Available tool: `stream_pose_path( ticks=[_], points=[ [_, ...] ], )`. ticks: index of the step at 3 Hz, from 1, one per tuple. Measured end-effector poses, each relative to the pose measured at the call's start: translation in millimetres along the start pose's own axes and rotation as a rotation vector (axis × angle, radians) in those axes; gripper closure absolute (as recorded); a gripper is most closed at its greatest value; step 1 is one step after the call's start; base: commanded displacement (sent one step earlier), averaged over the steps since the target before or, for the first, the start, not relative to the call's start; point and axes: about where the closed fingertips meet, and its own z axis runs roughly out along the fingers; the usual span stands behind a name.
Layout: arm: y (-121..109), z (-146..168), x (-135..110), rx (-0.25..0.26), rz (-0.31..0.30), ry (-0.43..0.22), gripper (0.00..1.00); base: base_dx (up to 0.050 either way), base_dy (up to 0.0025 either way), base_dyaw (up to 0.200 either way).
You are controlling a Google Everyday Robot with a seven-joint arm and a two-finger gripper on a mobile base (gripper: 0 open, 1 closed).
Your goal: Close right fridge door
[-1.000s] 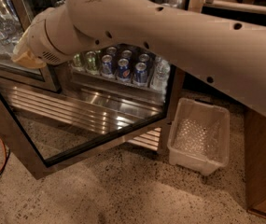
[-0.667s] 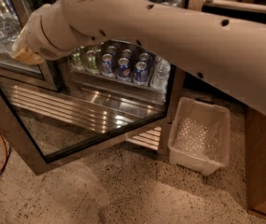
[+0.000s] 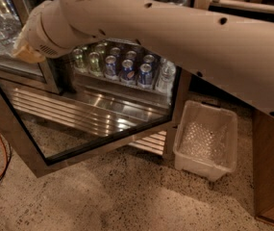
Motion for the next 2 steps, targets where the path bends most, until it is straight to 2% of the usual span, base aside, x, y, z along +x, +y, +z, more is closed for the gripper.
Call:
stream_pose_path(
  ticks=[2],
  points=[
    [-8.1,4.3,1.2,0.017,-0.003,0.009,1.0,0.0,0.0,0.0]
  ],
)
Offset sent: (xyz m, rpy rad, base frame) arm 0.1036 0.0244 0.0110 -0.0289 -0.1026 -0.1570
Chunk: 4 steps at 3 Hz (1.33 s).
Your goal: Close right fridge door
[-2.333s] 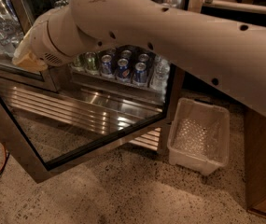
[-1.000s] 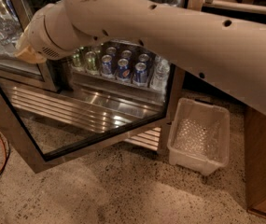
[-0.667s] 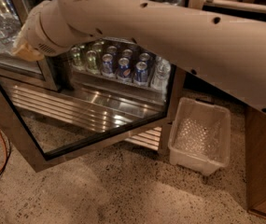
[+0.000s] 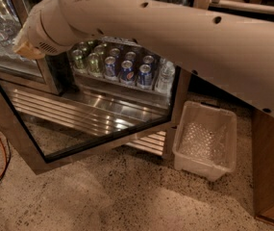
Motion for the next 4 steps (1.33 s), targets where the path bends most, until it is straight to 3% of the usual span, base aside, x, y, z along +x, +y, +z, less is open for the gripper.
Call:
stream_pose_path(
  ticks=[2,4],
  points=[
    [-31.8,18.2,2.8,0.059,-0.004,0.022,1.0,0.0,0.0,0.0],
    [-45.5,27.1,4.8,0.086,-0.011,0.039,1.0,0.0,0.0,0.0]
  ],
)
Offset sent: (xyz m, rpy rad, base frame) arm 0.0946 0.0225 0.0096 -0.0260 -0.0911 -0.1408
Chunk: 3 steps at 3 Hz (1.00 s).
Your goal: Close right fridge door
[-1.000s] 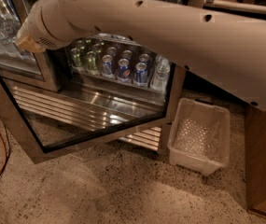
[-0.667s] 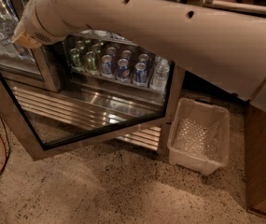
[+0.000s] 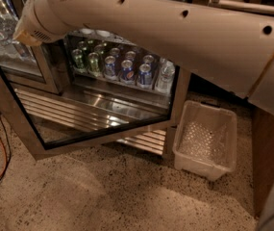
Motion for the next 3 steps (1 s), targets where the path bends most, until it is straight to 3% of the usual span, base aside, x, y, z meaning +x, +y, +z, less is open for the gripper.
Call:
stream_pose_path(
  ticks=[3],
  points=[
    [-12.4,10.2,2.1,0.025,-0.007,0.017,1.0,0.0,0.0,0.0]
  ],
)
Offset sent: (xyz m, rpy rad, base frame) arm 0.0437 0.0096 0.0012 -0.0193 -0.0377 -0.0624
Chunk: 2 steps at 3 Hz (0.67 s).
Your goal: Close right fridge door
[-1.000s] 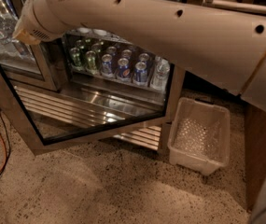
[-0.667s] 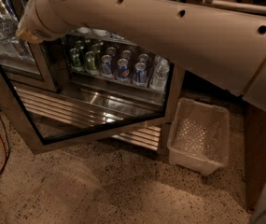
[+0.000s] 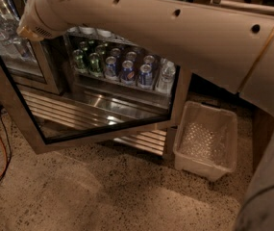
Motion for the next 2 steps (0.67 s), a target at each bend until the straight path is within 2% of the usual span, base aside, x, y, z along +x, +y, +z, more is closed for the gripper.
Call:
stream_pose_path(
  ticks=[1,2],
  points=[
    [-17.0,14.9,3.1,0.03,-0.007,0.02,1.0,0.0,0.0,0.0],
    [-17.2,15.2,3.1,0.03,-0.007,0.021,1.0,0.0,0.0,0.0]
  ],
)
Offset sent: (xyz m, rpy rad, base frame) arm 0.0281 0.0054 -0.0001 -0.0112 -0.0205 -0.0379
